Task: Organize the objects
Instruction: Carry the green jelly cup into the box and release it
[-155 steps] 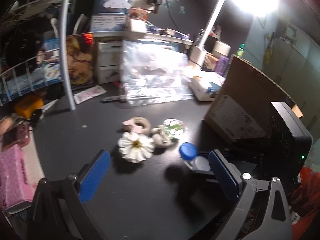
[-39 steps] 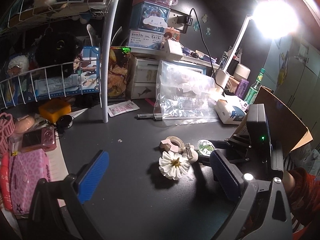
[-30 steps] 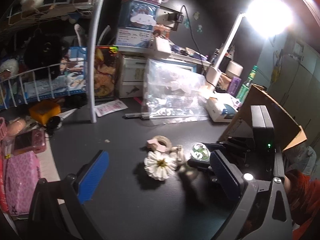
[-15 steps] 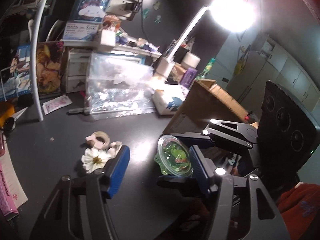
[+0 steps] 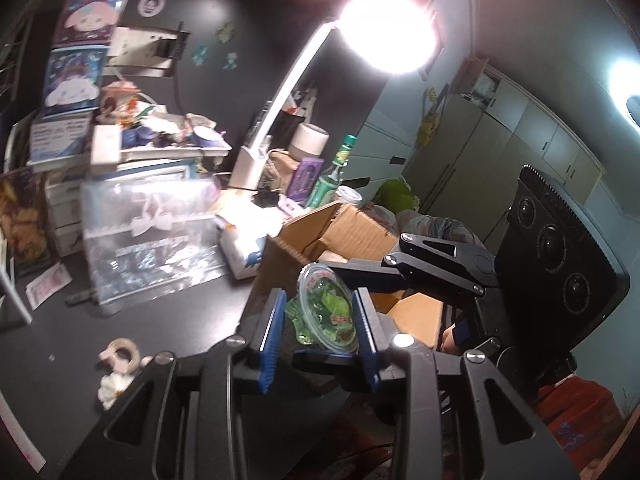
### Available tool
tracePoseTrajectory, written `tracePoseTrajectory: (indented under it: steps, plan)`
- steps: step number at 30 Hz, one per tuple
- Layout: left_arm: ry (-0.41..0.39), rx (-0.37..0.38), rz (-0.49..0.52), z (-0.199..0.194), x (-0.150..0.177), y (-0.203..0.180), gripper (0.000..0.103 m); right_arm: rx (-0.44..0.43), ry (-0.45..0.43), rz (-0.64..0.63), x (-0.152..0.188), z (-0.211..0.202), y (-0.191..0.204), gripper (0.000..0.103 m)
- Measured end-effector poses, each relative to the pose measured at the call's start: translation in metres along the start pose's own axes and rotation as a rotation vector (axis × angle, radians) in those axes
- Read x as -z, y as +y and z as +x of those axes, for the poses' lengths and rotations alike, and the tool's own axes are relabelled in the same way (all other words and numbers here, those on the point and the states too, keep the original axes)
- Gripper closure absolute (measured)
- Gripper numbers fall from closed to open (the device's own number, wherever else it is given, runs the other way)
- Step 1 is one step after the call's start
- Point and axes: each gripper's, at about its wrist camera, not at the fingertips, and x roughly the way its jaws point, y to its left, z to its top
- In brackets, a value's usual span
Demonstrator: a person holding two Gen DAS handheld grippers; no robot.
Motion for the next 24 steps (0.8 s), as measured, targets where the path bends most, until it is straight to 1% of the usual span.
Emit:
tracePoseTrajectory:
  steps: [5,11,15,20,21,23,24]
  plan:
    - [0.038,0.02,0.031,0.036,-0.02,-0.023,0.072,0.037,0.006,0.038,0.009,-0.019,-0.032,0.061]
    - [0.095,0.041,0.04,0.077,-0.038,-0.037,0.072,0.068,0.041,0.082,0.028,-0.033,-0.072,0.061]
    - [0.145,0.024,0.046,0.102,-0.046,-0.045,0.072,0.057,0.08,0.118,0.039,-0.035,-0.094,0.061]
    - [0.199,-0.019,0.053,0.121,-0.05,-0.049,0.072,0.04,0.108,0.158,0.049,-0.031,-0.11,0.061]
    - [0.204,-0.025,0.059,0.123,-0.05,-0.05,0.07,0.032,0.115,0.17,0.05,-0.029,-0.113,0.061]
    - [0.2,-0.049,0.079,0.122,-0.051,-0.053,0.057,0.021,0.124,0.183,0.052,-0.029,-0.116,0.058]
    - [0.19,-0.059,0.091,0.12,-0.051,-0.055,0.041,0.021,0.123,0.189,0.052,-0.029,-0.117,0.052]
